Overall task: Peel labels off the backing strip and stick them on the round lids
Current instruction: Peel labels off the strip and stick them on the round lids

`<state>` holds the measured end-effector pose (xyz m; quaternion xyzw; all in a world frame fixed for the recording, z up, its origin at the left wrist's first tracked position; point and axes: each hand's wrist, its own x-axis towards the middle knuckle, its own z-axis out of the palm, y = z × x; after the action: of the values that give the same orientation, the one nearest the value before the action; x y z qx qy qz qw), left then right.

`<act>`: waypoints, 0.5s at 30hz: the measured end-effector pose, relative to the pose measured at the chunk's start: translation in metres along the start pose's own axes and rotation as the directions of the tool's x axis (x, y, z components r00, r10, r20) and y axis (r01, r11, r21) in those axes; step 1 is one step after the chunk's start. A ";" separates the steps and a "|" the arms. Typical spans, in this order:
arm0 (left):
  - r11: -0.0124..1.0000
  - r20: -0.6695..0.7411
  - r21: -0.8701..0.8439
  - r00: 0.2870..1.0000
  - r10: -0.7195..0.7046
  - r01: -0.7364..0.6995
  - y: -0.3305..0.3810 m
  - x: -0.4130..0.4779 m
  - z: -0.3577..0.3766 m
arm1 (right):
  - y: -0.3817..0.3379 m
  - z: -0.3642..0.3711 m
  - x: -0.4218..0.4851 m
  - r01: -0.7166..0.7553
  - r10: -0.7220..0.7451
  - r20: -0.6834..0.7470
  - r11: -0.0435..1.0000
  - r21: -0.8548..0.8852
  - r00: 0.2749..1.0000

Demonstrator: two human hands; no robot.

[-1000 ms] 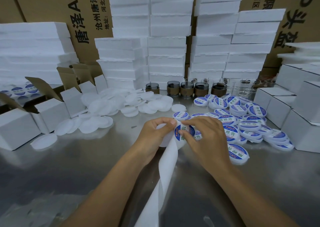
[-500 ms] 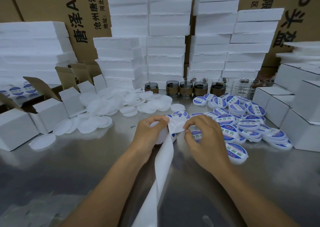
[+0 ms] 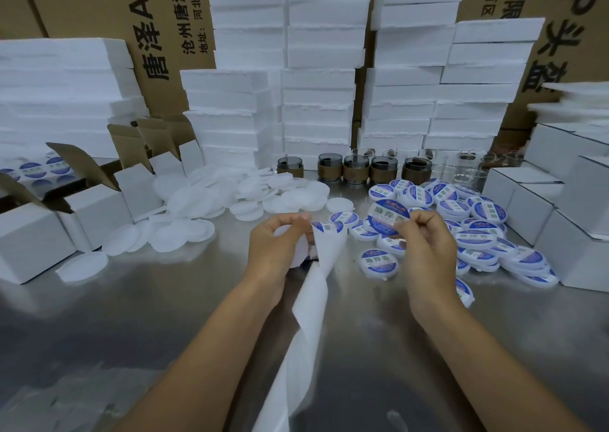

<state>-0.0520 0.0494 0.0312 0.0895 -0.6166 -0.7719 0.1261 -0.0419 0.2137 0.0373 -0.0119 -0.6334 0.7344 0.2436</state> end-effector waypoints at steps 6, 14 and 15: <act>0.969 -0.130 -0.224 0.989 0.073 -0.101 0.007 0.008 -0.005 | -0.009 0.002 -0.002 -0.228 0.194 0.170 0.950 0.214 0.966; 0.923 0.284 -0.346 0.956 -0.066 0.167 0.009 -0.001 0.003 | -0.015 0.012 -0.018 -0.371 0.210 0.474 0.886 0.277 0.855; 0.927 0.326 -0.325 0.942 -0.076 0.186 0.008 -0.002 0.005 | -0.014 0.014 -0.019 -0.363 0.202 0.498 0.897 0.252 0.843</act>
<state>-0.0504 0.0528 0.0400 -0.0142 -0.4736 -0.8806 -0.0099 -0.0246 0.1949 0.0473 0.1093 -0.5289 0.8412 -0.0274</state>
